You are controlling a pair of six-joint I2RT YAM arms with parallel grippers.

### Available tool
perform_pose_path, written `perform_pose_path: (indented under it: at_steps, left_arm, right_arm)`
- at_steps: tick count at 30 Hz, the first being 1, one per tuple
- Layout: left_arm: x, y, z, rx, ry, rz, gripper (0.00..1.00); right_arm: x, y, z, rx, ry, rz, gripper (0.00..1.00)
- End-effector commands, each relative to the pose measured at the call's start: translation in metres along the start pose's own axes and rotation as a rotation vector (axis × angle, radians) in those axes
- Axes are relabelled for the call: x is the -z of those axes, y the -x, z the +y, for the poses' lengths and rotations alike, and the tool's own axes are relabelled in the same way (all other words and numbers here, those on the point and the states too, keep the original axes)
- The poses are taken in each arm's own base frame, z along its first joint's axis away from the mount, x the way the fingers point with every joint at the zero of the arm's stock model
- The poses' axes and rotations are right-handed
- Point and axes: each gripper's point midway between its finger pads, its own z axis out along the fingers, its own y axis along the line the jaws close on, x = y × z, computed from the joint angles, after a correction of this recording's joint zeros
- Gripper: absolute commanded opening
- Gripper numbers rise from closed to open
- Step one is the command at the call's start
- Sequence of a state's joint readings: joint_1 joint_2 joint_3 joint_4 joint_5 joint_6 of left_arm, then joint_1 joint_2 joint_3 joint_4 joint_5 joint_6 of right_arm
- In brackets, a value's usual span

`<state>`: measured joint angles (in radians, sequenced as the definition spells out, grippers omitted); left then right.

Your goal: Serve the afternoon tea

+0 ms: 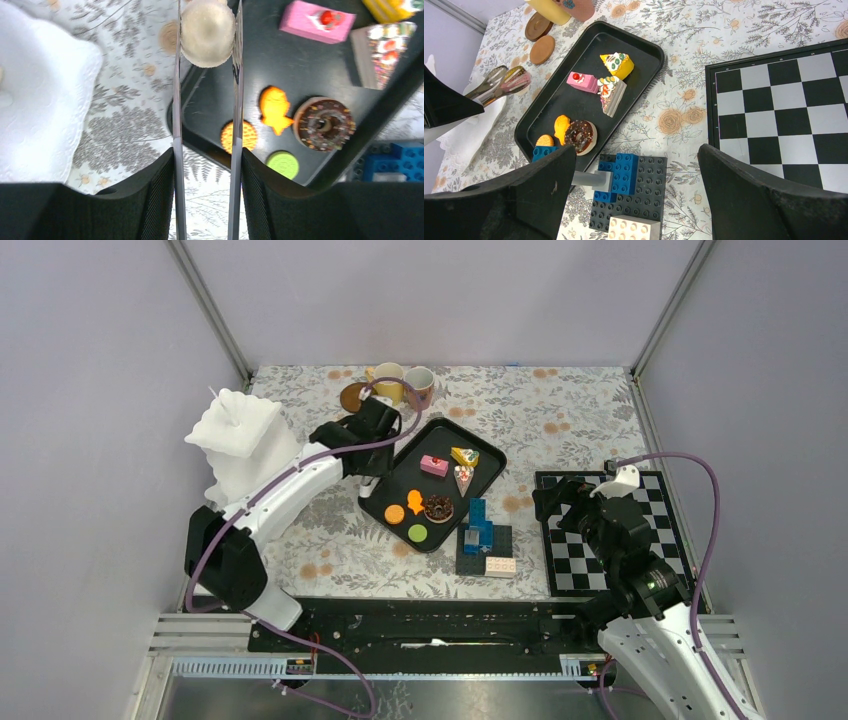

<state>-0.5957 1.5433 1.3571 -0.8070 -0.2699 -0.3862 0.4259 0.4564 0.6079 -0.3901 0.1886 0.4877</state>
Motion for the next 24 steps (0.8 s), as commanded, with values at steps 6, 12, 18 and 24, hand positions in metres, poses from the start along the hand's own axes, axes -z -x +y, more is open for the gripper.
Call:
perform_pose_path:
  at_steps: [6,12,18,24]
  left_arm:
    - [0.016,0.011,0.069,0.169,0.253,-0.181,0.4]
    - [0.005,0.002,0.091,0.233,0.379,-0.239,0.4]
    - [-0.001,0.0,0.104,0.305,0.443,-0.32,0.4]
    - [-0.004,-0.005,0.117,0.33,0.517,-0.364,0.4]
  right_arm:
    - [-0.002,0.009,0.012,-0.015,0.046,-0.027,0.98]
    - [-0.005,0.006,0.015,-0.019,0.058,-0.015,0.98]
    - [-0.005,0.006,0.014,-0.019,0.057,-0.016,0.98]
    - [-0.006,0.005,0.014,-0.018,0.057,-0.013,0.98]
